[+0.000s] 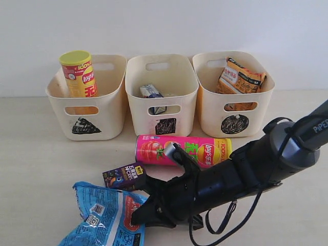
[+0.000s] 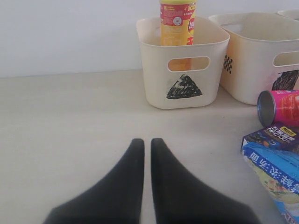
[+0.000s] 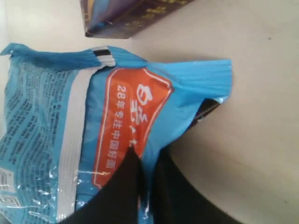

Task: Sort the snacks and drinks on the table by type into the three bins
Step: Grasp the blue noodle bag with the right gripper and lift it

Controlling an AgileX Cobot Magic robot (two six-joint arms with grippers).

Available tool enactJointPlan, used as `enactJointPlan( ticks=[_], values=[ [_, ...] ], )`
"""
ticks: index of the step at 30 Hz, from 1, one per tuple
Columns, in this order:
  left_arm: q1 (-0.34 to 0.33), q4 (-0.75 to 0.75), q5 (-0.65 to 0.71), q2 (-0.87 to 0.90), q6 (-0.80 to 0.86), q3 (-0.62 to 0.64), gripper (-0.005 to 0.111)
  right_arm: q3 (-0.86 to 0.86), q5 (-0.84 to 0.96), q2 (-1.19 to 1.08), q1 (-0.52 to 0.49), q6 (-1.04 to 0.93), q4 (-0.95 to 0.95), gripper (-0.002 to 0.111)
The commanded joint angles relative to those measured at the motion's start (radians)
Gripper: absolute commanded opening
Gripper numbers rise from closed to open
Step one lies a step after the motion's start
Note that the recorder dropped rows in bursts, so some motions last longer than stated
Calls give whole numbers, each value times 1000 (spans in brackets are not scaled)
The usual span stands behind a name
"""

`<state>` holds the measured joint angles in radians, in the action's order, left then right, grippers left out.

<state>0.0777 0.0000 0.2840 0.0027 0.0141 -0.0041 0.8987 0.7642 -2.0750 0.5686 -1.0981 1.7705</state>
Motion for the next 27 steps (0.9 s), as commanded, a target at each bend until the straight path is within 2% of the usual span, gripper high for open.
enactJointPlan(
  ticks=[1, 10, 16, 18, 20, 21, 23, 25, 27],
  values=[
    [3, 0, -7, -3, -7, 4, 4, -6, -66, 31, -21, -34, -26, 0],
    [3, 0, -7, -3, -7, 4, 4, -6, -80, 209, -65, -45, -27, 0],
    [3, 0, -7, -3, -7, 4, 4, -6, -108, 227, -70, 10, -208, 0],
    [3, 0, -7, -3, -7, 4, 4, -6, -100, 227, -70, 56, -243, 6],
    [3, 0, -7, -3, -7, 4, 4, -6, -52, 227, -70, 63, -243, 36],
    [3, 0, -7, -3, -7, 4, 4, -6, -41, 227, -70, 63, -246, 73],
    [3, 0, -7, -3, -7, 4, 4, -6, -66, 227, -70, 96, -247, 105],
    [3, 0, -7, -3, -7, 4, 4, 24, -43, 227, -49, 131, -266, 104],
    [3, 0, -5, -3, -7, 4, 4, 84, -90, 227, 7, 236, -401, 104]
  ],
)
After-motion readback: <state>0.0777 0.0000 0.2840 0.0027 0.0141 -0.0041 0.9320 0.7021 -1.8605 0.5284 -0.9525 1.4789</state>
